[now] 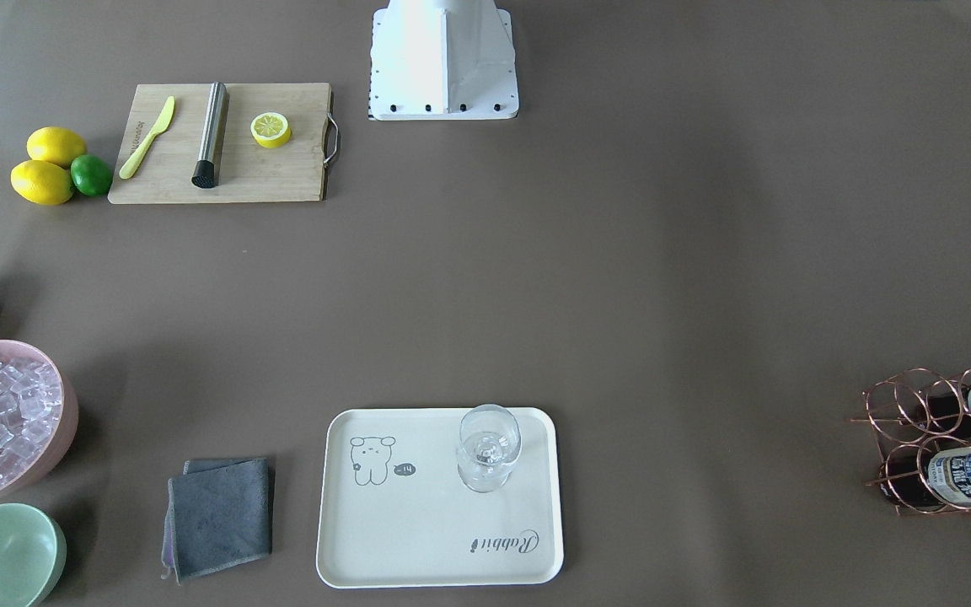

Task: Take tea from basket to plate

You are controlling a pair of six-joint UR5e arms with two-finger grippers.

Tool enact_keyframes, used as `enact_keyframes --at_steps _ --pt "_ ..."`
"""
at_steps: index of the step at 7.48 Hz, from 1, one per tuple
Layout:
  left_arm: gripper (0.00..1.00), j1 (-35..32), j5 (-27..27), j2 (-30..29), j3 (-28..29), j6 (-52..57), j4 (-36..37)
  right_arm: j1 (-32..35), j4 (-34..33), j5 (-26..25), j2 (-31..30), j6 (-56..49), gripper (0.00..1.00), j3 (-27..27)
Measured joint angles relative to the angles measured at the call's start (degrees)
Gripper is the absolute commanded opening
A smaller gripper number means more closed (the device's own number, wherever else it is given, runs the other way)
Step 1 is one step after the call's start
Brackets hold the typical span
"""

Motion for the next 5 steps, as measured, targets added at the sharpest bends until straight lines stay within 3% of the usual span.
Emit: enact_keyframes --at_steps 5 --pt "0.99 1.0 0.0 -0.3 -0.3 -6.8 0.2 -0.3 0.7 2.6 0.5 0.0 1.00 1.1"
